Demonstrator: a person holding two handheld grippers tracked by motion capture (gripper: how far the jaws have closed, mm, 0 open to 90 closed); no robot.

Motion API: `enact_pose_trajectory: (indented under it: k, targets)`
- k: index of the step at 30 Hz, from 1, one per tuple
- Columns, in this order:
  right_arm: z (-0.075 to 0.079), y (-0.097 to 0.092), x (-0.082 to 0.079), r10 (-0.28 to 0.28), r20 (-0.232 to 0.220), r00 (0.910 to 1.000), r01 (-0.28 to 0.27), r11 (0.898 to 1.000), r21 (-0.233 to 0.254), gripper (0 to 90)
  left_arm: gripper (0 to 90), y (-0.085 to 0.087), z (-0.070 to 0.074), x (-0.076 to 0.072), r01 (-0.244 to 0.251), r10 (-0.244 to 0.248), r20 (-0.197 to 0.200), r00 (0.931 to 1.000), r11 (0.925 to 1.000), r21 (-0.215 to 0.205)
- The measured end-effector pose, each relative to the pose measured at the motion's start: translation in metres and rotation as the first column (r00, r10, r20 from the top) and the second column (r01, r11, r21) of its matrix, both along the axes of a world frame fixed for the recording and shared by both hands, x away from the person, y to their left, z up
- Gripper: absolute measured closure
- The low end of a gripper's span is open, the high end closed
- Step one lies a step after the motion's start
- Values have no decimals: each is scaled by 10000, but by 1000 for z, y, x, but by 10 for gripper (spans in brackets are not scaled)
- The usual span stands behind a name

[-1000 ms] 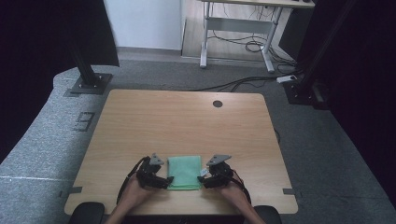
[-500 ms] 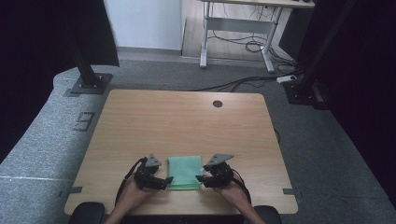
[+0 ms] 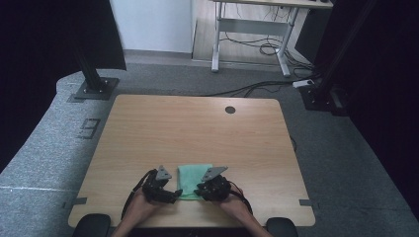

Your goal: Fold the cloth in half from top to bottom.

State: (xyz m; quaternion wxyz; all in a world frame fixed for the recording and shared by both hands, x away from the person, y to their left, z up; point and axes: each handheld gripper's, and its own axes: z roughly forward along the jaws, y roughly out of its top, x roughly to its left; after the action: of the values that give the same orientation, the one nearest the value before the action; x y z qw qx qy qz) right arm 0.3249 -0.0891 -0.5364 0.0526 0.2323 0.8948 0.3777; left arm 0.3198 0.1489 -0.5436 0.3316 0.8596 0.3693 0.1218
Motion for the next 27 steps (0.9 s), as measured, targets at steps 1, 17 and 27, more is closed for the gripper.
enact_pose_trajectory:
  k: [1, 17, 27]
  targets:
    - [0, -2, 4, -158, 96, 9998, 159, 9998, -90, 717, 152, 0, 0, 0, 0, 0, 0, 10000, 10000, 0]
    - [23, -42, 30, -1419, 380, 9891, 1403, 9892, 435, 564, 247, -9, 29, 22, 263, -218, 337, 9992, 9899, -1396]
    - [4, -65, 20, -2569, 60, 9664, 2568, 9664, 104, 310, 404, -37, 25, 16, 1042, -1036, 152, 9945, 9935, -465]
